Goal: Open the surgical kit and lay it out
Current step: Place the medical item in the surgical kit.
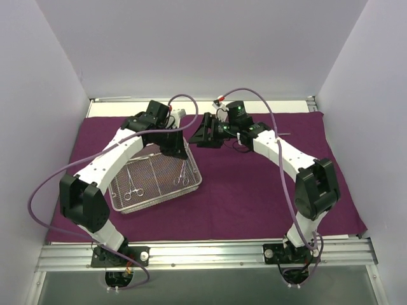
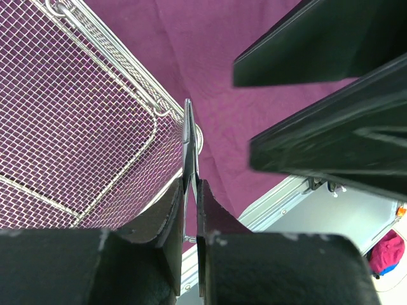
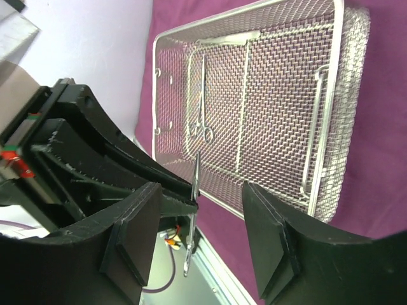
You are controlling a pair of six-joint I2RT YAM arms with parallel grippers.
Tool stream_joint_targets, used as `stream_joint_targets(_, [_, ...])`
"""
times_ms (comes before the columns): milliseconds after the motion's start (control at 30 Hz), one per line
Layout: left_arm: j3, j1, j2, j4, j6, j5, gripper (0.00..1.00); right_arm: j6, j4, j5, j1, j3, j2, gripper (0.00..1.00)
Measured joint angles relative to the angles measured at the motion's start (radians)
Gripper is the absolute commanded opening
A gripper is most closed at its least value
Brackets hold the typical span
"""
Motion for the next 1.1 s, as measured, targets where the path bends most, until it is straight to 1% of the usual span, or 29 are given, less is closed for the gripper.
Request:
stream_joint_targets(333, [0.0, -0.015, -0.001, 0.015, 0.0, 0.009, 0.02, 0.022, 0.002, 0.002, 0.029, 0.046, 0.034, 0.47])
stream_joint_targets(567, [0.0, -0.021, -0.001, 0.015, 0.0, 0.021, 0.02, 0.023, -0.002, 0.004, 0.055, 0.05, 0.067, 0.43])
stream_joint_targets(667, [0.0, -0.021, -0.001, 0.015, 0.0, 0.022, 0.02, 0.024, -0.006, 0.004, 0.059, 0.05, 0.071, 0.36])
stream_joint_targets(700, [0.0, -0.021, -0.001, 0.015, 0.0, 0.022, 0.02, 0.024, -0.006, 0.004, 0.06, 0.05, 0.071, 0.31])
stream_joint_targets(767, [0.0, -0.021, -0.001, 0.015, 0.0, 0.022, 0.02, 0.025, -0.007, 0.004, 0.061, 0.05, 0.071, 0.28])
stream_joint_targets(833, [0.0, -0.021, -0.001, 0.015, 0.0, 0.022, 0.02, 0.026, -0.006, 0.004, 0.061, 0.05, 0.071, 0.19])
stream_joint_targets(867, [0.001, -0.021, -0.001, 0.014, 0.0, 0.022, 0.02, 0.027, -0.006, 0.003, 0.061, 0.05, 0.071, 0.1])
stream_joint_targets(933, [0.008, -0.021, -0.001, 0.013, 0.001, 0.021, 0.02, 0.026, -0.006, 0.004, 0.061, 0.05, 0.072, 0.0])
stream_joint_targets(967, [0.016, -0.021, -0.001, 0.008, 0.002, 0.018, 0.02, 0.029, -0.005, 0.003, 0.061, 0.05, 0.072, 0.0])
stream_joint_targets(1000, [0.023, -0.021, 0.0, 0.006, 0.003, 0.015, 0.07, 0.036, 0.0, 0.002, 0.058, 0.05, 0.072, 0.0])
stream_joint_targets(1033, [0.031, -0.021, 0.001, 0.005, 0.004, 0.012, 0.14, 0.043, 0.008, 0.0, 0.055, 0.049, 0.072, 0.0])
stream_joint_targets(1100, [0.055, -0.019, 0.011, -0.005, 0.01, 0.001, 0.35, 0.062, 0.042, 0.0, 0.05, 0.042, 0.071, 0.0])
